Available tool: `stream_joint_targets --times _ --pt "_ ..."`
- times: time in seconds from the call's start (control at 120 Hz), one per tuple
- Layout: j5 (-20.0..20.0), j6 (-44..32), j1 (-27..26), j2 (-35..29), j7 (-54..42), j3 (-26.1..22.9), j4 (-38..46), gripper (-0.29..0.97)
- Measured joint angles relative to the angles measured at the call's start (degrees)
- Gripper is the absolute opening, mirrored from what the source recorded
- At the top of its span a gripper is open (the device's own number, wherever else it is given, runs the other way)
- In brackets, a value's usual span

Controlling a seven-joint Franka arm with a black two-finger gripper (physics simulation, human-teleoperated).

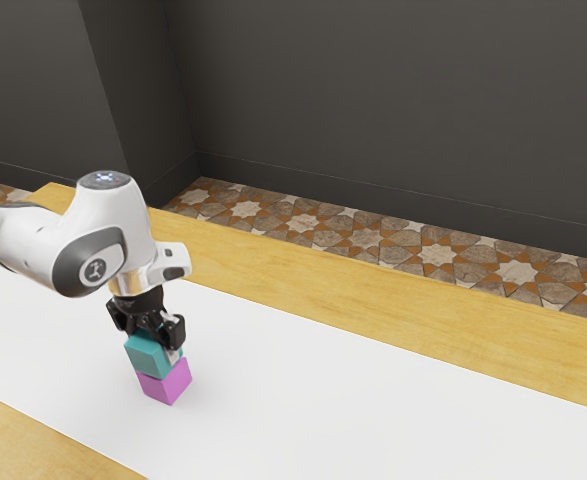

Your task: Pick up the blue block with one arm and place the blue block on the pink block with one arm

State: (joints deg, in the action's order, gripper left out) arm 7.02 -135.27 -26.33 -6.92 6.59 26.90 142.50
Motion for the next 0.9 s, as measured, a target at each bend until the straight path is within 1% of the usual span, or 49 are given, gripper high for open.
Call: stream_joint_targets --times 0.733,0.9 --pt "0.3 0.0 0.6 0.0 -2.2 0.1 -0.4 0.34" --pt "-0.2 0.0 0.6 0.0 -3.0 0.0 -0.4 0.50"
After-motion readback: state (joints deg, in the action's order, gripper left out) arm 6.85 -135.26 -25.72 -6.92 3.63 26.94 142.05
